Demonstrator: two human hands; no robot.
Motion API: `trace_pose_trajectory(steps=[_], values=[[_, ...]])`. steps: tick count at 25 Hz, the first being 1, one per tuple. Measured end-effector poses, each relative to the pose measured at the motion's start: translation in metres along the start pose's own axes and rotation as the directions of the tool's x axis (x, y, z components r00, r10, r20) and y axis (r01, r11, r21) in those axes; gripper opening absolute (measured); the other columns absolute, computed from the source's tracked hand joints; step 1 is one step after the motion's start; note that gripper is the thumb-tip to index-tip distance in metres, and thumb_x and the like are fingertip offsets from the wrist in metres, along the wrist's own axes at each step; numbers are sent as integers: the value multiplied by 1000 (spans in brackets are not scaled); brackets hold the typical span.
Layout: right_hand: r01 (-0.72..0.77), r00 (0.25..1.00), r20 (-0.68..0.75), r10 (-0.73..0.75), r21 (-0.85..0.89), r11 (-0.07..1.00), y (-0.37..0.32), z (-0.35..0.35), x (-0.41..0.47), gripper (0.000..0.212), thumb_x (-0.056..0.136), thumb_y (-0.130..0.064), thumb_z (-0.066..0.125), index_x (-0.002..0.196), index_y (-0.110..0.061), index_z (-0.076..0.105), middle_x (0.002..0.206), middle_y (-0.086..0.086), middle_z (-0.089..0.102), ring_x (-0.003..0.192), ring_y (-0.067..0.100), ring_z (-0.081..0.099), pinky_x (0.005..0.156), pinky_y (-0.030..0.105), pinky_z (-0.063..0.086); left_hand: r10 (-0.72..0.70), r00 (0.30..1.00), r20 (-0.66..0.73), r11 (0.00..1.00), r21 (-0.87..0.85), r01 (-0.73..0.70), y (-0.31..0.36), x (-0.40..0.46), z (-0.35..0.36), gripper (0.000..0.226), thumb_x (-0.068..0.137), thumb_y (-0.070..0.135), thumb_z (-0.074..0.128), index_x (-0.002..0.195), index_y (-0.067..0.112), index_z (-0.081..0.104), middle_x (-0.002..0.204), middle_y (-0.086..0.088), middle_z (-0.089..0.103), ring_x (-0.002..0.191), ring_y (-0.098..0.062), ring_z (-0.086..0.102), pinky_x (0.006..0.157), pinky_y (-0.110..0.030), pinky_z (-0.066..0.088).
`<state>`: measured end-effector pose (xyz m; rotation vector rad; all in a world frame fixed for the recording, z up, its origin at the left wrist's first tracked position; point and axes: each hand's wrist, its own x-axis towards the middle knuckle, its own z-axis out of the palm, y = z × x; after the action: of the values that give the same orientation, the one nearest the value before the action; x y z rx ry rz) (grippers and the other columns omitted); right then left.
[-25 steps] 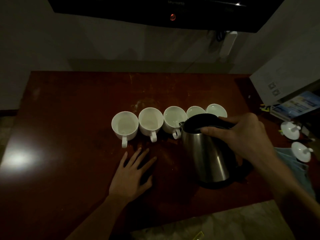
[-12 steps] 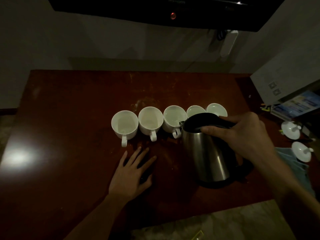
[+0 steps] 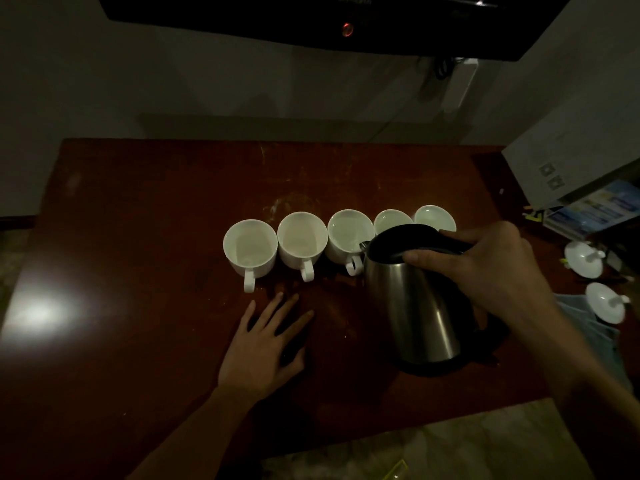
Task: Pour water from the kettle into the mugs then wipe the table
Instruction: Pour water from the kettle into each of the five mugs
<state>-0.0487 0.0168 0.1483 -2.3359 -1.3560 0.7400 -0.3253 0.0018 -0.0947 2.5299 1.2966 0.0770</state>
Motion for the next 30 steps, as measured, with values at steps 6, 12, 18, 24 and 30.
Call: trace_pose_trajectory(steps=[6,12,18,24,30], values=[[19,1000,-4,-20,-6,1000,1,0,1,98,38,-82,66,117,-24,74,98,1,76,82,17,70,73,43,61,-1,1000,-8,1000,-16,1,0,1,-1,66,95,61,41,156,43,25,167,5,16,155,-18,0,121,-53,3],[23,1000,6,-23,-9,1000,3,0,2,99,39,-79,67,119,-20,73,94,0,75,81,17,70,71,42,61,3,1000,-17,1000,-8,-4,0,0,-1,66,95,60,42,156,42,26,167,4,16,155,-18,0,122,-52,2],[29,1000,-10,-29,0,1000,5,2,5,100,38,-84,65,118,-25,73,99,2,76,85,20,71,74,46,62,3,1000,-16,1000,-8,-4,0,0,1,66,95,60,43,156,43,26,167,5,16,155,-18,0,121,-53,4],[52,998,-45,-48,78,996,12,0,-1,94,41,-75,68,118,-21,73,89,-7,71,80,12,70,69,36,60,6,1000,-17,1000,0,-6,-1,1,3,65,96,62,40,156,44,24,167,5,14,155,-17,-3,121,-54,3],[94,987,-149,-66,190,977,28,7,-14,96,46,-68,74,125,-14,70,96,-8,71,80,-1,65,68,23,55,3,1000,-30,1000,30,-2,-3,0,7,66,96,63,37,157,45,21,167,6,10,155,-18,-3,121,-53,5]])
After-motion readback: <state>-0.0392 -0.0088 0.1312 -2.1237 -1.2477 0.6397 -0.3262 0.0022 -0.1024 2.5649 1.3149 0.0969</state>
